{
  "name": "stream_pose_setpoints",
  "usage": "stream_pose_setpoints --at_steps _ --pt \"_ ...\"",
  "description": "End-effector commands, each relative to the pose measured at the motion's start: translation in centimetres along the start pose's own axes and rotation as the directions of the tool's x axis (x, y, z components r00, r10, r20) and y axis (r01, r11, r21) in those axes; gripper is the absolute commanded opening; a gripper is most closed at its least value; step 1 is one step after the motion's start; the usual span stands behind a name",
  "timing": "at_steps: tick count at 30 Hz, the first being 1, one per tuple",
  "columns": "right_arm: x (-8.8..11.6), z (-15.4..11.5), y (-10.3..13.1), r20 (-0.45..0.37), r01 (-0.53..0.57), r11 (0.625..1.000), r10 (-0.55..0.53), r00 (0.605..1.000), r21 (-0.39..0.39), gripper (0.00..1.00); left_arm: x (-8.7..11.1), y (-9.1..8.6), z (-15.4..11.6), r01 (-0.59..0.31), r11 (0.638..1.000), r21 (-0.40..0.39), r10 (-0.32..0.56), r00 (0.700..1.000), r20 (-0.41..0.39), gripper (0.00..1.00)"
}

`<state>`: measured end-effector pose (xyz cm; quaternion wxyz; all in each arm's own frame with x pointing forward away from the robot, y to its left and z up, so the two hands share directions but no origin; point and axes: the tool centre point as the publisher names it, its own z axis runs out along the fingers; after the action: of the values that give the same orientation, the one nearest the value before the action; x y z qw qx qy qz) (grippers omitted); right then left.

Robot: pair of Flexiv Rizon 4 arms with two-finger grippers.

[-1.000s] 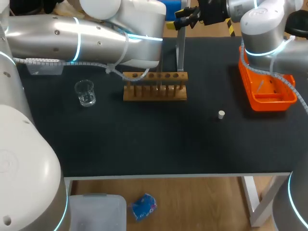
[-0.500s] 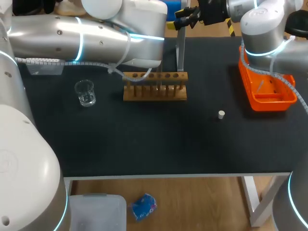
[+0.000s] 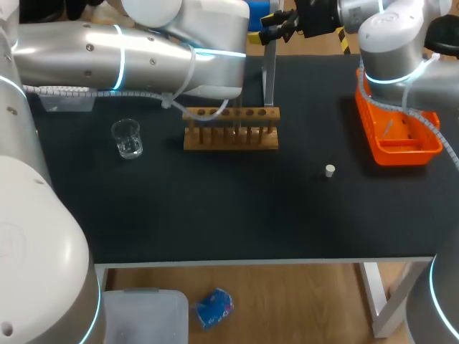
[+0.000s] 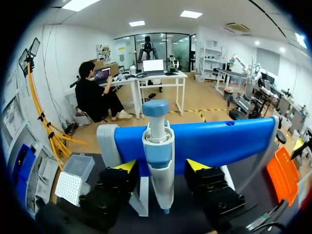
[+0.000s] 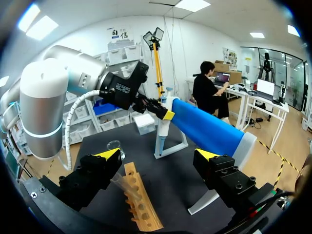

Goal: Invert the test tube, pick up the pipette, mount the tip to pipette, aspirate from beaker and dispense into the tube, eject the tip, return the pipette, and cap with the stopper.

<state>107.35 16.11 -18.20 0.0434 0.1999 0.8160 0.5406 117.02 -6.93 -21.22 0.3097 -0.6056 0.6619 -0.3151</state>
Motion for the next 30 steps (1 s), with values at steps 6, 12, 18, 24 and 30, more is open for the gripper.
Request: stream_pose_setpoints --at_steps 6,12,18,24,30 --pt "-0.1 -0.1 0.1 -0.004 -0.001 1.0 0.001 1.0 0.005 1.0 0.2 -0.1 -1.8 -0.003 1.0 0.013 0.003 1.0 -0.024 1.0" --pt "-0.1 -0.1 0.1 -0.004 -0.001 1.0 0.001 1.0 0.005 1.0 0.9 0.6 -4.1 -0.02 1.0 0.01 0.021 0.998 -0.063 1.0" --pt "-0.1 -0.1 0.1 -0.004 -0.001 1.0 0.001 1.0 0.005 1.0 2.0 1.8 -7.2 -0.066 0.998 0.012 0.067 0.989 -0.133 1.0" --pt "-0.1 -0.1 0.1 -0.004 -0.001 1.0 0.001 1.0 0.005 1.0 3.3 3.1 -10.9 -0.192 0.978 0.08 0.207 0.935 -0.289 1.0" --pt "-0.1 -0.1 0.1 -0.004 -0.001 1.0 0.001 1.0 0.005 1.0 3.4 4.3 -14.4 -0.261 0.954 0.147 0.3 0.845 -0.442 1.0"
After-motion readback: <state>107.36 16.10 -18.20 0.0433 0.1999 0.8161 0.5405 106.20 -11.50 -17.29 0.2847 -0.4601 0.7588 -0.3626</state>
